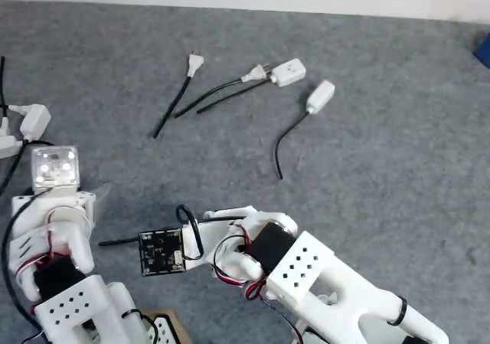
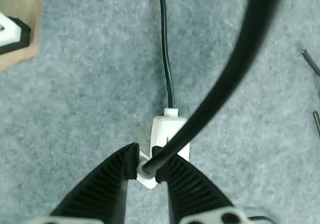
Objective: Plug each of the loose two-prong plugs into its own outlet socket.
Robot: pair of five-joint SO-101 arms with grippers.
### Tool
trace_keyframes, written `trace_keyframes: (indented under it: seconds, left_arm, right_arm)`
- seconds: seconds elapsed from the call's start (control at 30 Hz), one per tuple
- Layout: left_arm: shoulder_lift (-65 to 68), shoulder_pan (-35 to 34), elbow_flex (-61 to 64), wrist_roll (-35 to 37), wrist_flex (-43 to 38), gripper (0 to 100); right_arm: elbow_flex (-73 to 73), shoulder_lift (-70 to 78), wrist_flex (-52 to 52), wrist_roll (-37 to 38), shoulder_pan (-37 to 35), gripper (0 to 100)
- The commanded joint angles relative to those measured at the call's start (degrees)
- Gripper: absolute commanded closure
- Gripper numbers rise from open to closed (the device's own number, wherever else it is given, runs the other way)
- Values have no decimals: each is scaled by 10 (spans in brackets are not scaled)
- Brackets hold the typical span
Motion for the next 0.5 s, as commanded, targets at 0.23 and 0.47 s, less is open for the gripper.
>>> trace_keyframes:
  seconds: [0.23,0.47]
  left_arm:
    - [-1,22,-124,22,229,585]
    - [0,124,-189,69,335,585]
  right_arm:
    - [-42,-1,-54,-292,73,992]
    - [-169,58,48,-338,60,992]
